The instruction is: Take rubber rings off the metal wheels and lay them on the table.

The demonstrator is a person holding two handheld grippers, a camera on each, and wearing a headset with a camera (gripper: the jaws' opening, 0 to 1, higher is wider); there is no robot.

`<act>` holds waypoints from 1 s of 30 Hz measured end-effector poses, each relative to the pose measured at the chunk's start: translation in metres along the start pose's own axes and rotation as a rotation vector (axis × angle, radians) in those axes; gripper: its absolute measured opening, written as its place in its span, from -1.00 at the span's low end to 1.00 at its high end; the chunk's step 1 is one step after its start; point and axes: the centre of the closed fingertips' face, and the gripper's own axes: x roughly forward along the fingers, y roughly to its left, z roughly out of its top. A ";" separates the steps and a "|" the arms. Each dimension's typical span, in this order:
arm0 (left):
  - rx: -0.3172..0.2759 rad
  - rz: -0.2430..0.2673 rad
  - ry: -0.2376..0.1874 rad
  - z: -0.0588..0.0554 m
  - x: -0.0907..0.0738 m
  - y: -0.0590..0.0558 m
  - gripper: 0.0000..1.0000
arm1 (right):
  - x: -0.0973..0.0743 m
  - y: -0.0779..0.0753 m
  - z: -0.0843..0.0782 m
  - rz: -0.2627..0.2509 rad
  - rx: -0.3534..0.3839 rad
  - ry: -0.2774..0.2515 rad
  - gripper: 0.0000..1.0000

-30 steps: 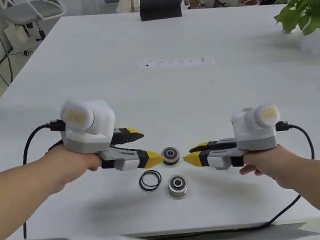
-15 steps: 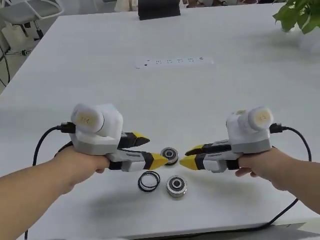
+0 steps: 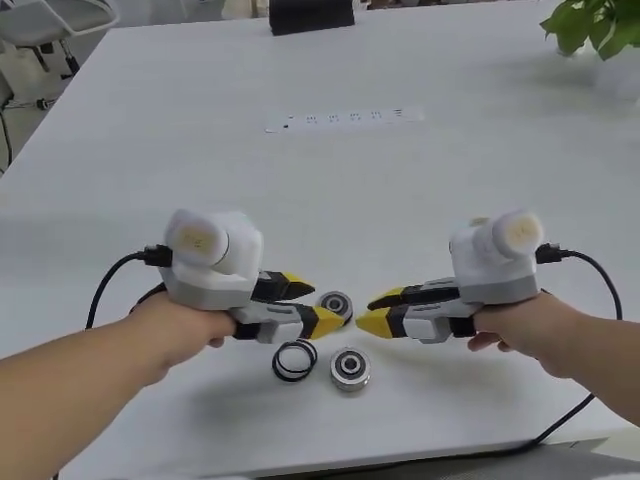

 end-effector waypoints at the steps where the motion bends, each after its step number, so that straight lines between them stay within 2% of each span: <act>1: 0.002 0.000 0.001 0.000 0.001 0.000 -0.40 | 0.000 0.000 0.000 0.001 0.000 -0.001 -0.63; 9: 0.034 -0.010 0.027 -0.003 0.008 -0.002 -0.50 | 0.001 0.000 -0.001 0.003 0.006 -0.001 -0.63; 13: 0.049 0.001 0.030 -0.002 0.008 0.002 -0.59 | 0.001 -0.001 -0.001 0.004 0.014 -0.005 -0.63; 21: 0.218 0.029 0.081 -0.005 0.009 0.002 -0.65 | 0.002 -0.001 -0.001 0.003 0.016 -0.006 -0.64; 30: 0.231 0.026 0.091 -0.005 0.009 0.002 -0.66 | 0.003 -0.001 -0.001 0.003 0.011 -0.006 -0.64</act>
